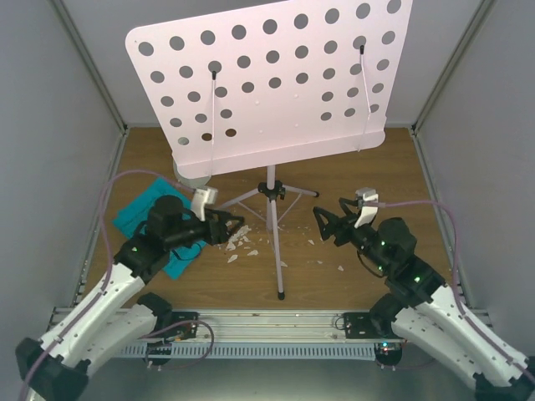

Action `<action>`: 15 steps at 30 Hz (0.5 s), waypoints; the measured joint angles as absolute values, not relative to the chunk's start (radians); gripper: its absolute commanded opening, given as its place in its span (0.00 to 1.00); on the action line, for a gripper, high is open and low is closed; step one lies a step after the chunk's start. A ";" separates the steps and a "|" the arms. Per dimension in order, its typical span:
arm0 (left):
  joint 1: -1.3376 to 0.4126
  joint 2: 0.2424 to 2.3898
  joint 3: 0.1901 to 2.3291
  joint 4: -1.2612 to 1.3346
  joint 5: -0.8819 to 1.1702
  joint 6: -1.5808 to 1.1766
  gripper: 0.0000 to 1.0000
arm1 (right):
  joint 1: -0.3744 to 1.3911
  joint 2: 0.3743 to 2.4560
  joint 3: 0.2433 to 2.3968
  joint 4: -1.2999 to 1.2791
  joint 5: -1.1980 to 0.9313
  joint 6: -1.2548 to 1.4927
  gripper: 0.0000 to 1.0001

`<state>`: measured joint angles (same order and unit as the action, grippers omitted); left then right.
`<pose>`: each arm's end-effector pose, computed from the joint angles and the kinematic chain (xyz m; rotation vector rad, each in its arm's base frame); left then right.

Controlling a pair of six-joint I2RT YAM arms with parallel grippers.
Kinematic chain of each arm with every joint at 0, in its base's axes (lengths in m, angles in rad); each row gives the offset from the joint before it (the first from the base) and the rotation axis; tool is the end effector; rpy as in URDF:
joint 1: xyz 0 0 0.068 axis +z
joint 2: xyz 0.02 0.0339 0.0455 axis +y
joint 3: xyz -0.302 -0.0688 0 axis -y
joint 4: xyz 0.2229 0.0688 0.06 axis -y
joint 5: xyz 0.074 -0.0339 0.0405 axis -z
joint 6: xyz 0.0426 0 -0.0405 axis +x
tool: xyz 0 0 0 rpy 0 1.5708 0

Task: Pack up the instrument practice props

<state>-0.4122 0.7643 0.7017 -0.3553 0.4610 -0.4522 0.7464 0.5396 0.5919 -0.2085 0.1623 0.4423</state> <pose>0.1122 -0.0697 0.3229 0.2735 2.0692 -1.0015 0.0744 0.0594 0.3222 -0.1471 1.7757 0.7311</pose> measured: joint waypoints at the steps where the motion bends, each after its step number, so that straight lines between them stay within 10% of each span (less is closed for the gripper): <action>1: -0.496 0.769 0.688 -0.323 0.437 -0.479 0.64 | 0.691 0.544 0.579 -0.190 0.089 0.461 0.88; 15: -0.966 1.013 0.681 -0.031 0.068 -0.595 0.64 | 0.364 0.715 0.524 0.040 -0.446 0.575 0.78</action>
<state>-0.9665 1.0134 0.6811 -0.0311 0.0677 -0.5953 0.3645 0.7155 0.5240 0.0402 -0.4461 0.5747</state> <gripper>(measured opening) 0.648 0.793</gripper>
